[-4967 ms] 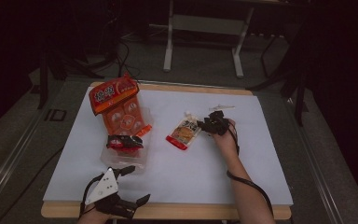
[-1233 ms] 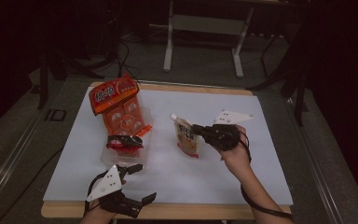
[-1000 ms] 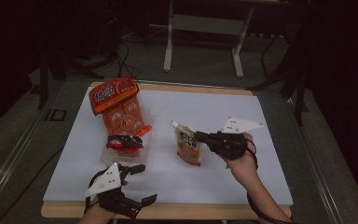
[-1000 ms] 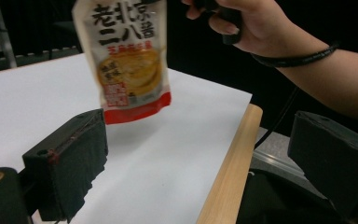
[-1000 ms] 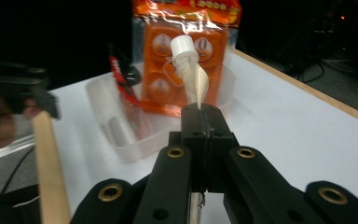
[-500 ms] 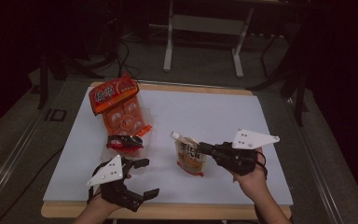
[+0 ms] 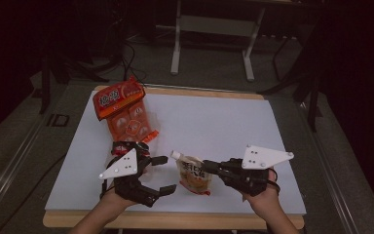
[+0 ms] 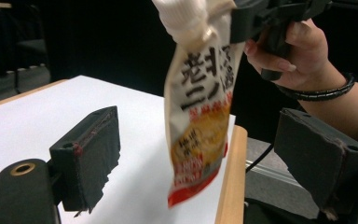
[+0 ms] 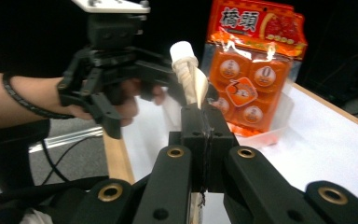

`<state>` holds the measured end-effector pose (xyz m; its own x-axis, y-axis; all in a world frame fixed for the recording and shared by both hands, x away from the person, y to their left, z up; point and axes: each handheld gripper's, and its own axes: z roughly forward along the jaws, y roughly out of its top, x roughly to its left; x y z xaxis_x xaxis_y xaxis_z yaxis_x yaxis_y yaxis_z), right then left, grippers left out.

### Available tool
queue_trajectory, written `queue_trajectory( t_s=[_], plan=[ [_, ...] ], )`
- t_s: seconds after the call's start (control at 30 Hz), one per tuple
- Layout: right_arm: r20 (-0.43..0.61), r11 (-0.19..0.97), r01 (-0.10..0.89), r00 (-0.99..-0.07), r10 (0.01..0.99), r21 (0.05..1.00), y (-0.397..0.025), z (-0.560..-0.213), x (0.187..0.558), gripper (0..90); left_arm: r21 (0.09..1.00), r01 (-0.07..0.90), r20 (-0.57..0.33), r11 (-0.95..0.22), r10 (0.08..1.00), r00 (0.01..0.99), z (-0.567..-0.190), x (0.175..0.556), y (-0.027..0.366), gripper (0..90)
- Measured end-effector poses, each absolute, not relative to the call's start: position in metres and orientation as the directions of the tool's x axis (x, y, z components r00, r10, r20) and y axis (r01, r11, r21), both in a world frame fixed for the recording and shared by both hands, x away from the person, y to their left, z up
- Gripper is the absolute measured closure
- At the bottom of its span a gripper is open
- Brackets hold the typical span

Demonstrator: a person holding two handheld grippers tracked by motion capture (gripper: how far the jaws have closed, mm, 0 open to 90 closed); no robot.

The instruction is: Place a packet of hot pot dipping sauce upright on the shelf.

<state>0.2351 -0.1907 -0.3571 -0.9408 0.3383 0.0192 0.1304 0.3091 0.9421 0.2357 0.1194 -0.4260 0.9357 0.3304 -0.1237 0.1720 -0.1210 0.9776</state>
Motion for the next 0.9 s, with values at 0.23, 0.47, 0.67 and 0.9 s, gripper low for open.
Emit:
queue_trajectory(
  t_s=[0.23, 0.47, 0.67, 0.9],
  plan=[
    [0.026, 0.32, 0.128, -0.952, 0.305, 0.939, -0.182, -0.36, 0.232, 89.9, 0.979, 0.16, -0.12, -0.123, 0.287, 0.951, -0.421, 0.24, 0.111, 22.7],
    [0.03, 0.322, 0.127, -0.957, 0.289, 0.938, -0.178, -0.362, 0.232, 89.8, 0.982, 0.153, -0.122, -0.112, 0.245, 0.962, -0.419, 0.245, 0.112, 53.4],
    [0.038, 0.321, 0.13, -0.96, 0.278, 0.938, -0.177, -0.365, 0.232, 89.8, 0.98, 0.142, -0.108, -0.141, 0.221, 0.969, -0.42, 0.246, 0.108, 62.7],
    [0.057, 0.321, 0.149, -0.959, 0.278, 0.935, -0.181, -0.367, 0.236, 89.7, 0.978, 0.13, -0.098, -0.162, 0.19, 0.977, -0.42, 0.247, 0.107, 85.4]
  ],
)
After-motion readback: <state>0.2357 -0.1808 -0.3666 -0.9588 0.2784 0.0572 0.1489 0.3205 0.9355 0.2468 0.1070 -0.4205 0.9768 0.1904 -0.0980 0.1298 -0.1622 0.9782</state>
